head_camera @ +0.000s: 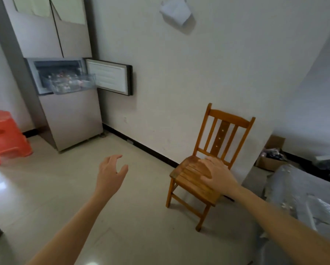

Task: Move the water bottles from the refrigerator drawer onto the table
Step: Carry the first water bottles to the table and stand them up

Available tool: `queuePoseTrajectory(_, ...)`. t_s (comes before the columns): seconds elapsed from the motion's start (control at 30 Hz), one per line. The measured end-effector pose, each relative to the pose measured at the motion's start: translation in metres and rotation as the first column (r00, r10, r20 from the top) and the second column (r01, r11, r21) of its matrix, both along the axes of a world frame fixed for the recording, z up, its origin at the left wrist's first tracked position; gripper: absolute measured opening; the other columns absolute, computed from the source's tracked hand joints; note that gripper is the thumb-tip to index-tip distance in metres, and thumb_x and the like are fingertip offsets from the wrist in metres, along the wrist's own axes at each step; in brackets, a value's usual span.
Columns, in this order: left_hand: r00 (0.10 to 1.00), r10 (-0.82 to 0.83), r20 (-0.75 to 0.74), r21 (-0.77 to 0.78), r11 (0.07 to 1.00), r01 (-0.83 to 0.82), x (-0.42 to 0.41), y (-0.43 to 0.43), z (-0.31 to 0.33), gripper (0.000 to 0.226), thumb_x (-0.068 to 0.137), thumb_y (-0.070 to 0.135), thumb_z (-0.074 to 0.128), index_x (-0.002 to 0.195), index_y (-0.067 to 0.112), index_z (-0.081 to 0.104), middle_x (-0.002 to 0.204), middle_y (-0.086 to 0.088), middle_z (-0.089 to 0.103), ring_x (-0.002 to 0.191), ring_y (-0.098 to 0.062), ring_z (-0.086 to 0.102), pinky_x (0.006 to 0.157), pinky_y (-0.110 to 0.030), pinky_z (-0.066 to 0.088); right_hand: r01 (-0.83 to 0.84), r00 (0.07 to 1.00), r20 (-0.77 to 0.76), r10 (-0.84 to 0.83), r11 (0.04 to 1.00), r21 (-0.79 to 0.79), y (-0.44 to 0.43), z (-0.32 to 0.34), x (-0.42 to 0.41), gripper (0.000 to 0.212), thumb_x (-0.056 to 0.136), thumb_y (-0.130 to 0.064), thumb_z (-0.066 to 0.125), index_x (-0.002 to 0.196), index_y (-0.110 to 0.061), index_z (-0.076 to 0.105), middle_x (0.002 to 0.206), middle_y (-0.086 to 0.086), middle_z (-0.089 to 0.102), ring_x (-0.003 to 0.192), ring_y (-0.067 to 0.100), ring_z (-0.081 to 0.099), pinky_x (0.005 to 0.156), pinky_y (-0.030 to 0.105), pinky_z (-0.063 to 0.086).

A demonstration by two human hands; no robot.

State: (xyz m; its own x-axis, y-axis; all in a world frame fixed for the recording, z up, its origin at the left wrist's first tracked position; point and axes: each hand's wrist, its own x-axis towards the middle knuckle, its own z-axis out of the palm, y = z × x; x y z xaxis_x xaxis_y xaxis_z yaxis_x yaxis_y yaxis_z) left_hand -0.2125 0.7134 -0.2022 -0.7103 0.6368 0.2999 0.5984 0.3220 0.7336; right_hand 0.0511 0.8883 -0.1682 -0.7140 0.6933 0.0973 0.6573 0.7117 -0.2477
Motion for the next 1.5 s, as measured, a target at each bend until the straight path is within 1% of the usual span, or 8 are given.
queuePoseTrajectory(0.13, 0.993, 0.121, -0.009, 0.019, 0.992, -0.121, -0.007, 0.053, 0.008, 0.039, 0.087, 0.014, 0.057, 0.124, 0.003, 0.051, 0.125, -0.018, 0.052, 0.117, -0.034, 0.046, 0.099, -0.042, 0.036, -0.042, 0.997, -0.067, 0.039, 0.999, -0.03, 0.075, 0.005, -0.027, 0.052, 0.091, -0.032, 0.053, 0.139, -0.026, 0.033, 0.15, -0.001, 0.027, 0.14, 0.018, 0.02, 0.113, 0.036, 0.02)
queuePoseTrajectory(0.4, 0.928, 0.373, -0.022, 0.008, 0.928, -0.373, -0.036, 0.099, 0.017, 0.037, 0.085, 0.01, 0.061, 0.12, 0.001, 0.054, 0.12, -0.021, 0.054, 0.114, -0.035, 0.048, 0.097, -0.041, 0.037, -0.304, 0.952, -0.068, 0.299, 0.949, -0.08, 0.186, 0.005, -0.118, 0.054, 0.09, -0.024, 0.054, 0.139, -0.017, 0.034, 0.147, 0.007, 0.03, 0.135, 0.023, 0.026, 0.11, 0.03, 0.02)
queuePoseTrajectory(0.6, 0.855, 0.512, -0.081, -0.023, 0.857, -0.515, -0.101, 0.104, 0.017, 0.038, 0.086, 0.012, 0.061, 0.122, 0.003, 0.053, 0.121, -0.02, 0.054, 0.11, -0.033, 0.049, 0.094, -0.039, 0.038, -0.462, 0.886, -0.071, 0.457, 0.885, -0.065, 0.23, -0.002, -0.224, 0.054, 0.089, -0.024, 0.055, 0.139, -0.015, 0.036, 0.146, 0.007, 0.032, 0.133, 0.023, 0.029, 0.109, 0.031, 0.025)
queuePoseTrajectory(0.77, 0.792, 0.601, -0.108, -0.002, 0.796, -0.605, -0.179, 0.126, 0.023, 0.039, 0.087, 0.017, 0.06, 0.123, 0.004, 0.053, 0.125, -0.019, 0.054, 0.114, -0.034, 0.048, 0.097, -0.045, 0.039, -0.475, 0.877, -0.101, 0.469, 0.879, -0.043, 0.273, 0.012, -0.31, 0.053, 0.087, -0.022, 0.056, 0.137, -0.014, 0.039, 0.144, 0.009, 0.034, 0.131, 0.025, 0.031, 0.107, 0.032, 0.027)
queuePoseTrajectory(0.93, 0.8, 0.596, -0.074, 0.039, 0.803, -0.595, -0.24, 0.178, 0.023, 0.036, 0.084, 0.009, 0.062, 0.118, -0.001, 0.055, 0.119, -0.023, 0.056, 0.111, -0.037, 0.05, 0.096, -0.046, 0.038, -0.461, 0.886, -0.064, 0.459, 0.887, -0.015, 0.322, 0.023, -0.371, 0.051, 0.089, -0.025, 0.054, 0.137, -0.016, 0.038, 0.146, 0.007, 0.032, 0.133, 0.024, 0.029, 0.108, 0.031, 0.026)
queuePoseTrajectory(1.13, 0.86, 0.504, -0.082, 0.014, 0.863, -0.504, -0.304, 0.258, 0.013, 0.034, 0.082, 0.005, 0.064, 0.114, -0.002, 0.058, 0.114, -0.021, 0.059, 0.11, -0.036, 0.052, 0.096, -0.043, 0.038, -0.424, 0.906, -0.053, 0.421, 0.902, -0.084, 0.389, 0.014, -0.421, 0.05, 0.09, -0.025, 0.054, 0.137, -0.016, 0.038, 0.146, 0.006, 0.031, 0.133, 0.023, 0.029, 0.106, 0.029, 0.026)
queuePoseTrajectory(1.37, 0.833, 0.544, -0.1, 0.055, 0.839, -0.541, -0.385, 0.359, 0.019, 0.032, 0.083, 0.005, 0.062, 0.114, -0.003, 0.058, 0.116, -0.021, 0.056, 0.112, -0.035, 0.049, 0.096, -0.038, 0.037, -0.465, 0.881, -0.118, 0.457, 0.884, -0.045, 0.491, 0.018, -0.506, 0.05, 0.089, -0.024, 0.055, 0.136, -0.016, 0.039, 0.144, 0.005, 0.033, 0.132, 0.021, 0.03, 0.107, 0.03, 0.027)
queuePoseTrajectory(1.5, 0.808, 0.576, -0.125, 0.081, 0.818, -0.57, -0.428, 0.394, 0.039, 0.03, 0.083, 0.008, 0.062, 0.113, 0.002, 0.059, 0.115, -0.019, 0.057, 0.11, -0.035, 0.05, 0.096, -0.043, 0.039, -0.525, 0.846, -0.127, 0.518, 0.851, -0.023, 0.53, 0.033, -0.567, 0.05, 0.089, -0.023, 0.055, 0.136, -0.016, 0.04, 0.143, 0.006, 0.035, 0.131, 0.022, 0.032, 0.106, 0.03, 0.029)
